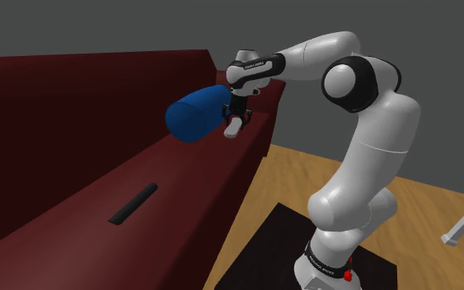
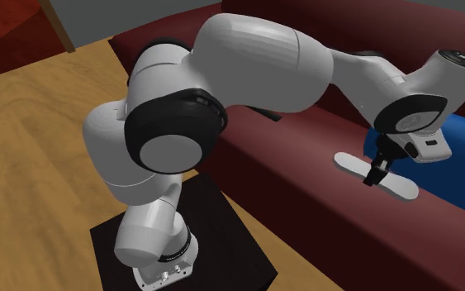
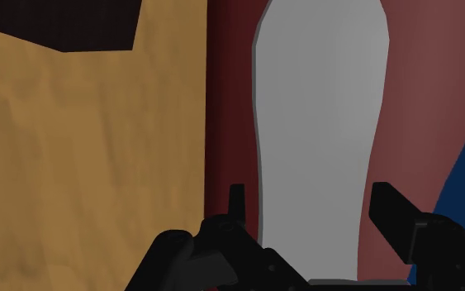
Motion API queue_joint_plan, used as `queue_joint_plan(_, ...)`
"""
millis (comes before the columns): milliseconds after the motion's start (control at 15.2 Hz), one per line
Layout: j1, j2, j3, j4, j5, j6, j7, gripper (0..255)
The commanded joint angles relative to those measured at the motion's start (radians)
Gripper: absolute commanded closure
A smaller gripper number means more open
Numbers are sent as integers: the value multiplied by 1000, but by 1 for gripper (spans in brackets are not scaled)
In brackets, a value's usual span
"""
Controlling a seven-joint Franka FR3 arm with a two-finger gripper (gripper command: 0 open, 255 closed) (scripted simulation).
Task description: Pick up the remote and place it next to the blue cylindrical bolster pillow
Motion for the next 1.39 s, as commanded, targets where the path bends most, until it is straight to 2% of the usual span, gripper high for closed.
queue_joint_plan(0,0,6,0,-19,-2,26,1,255)
queue_joint_plan(1320,7,111,-5,-171,-40,279,25,255)
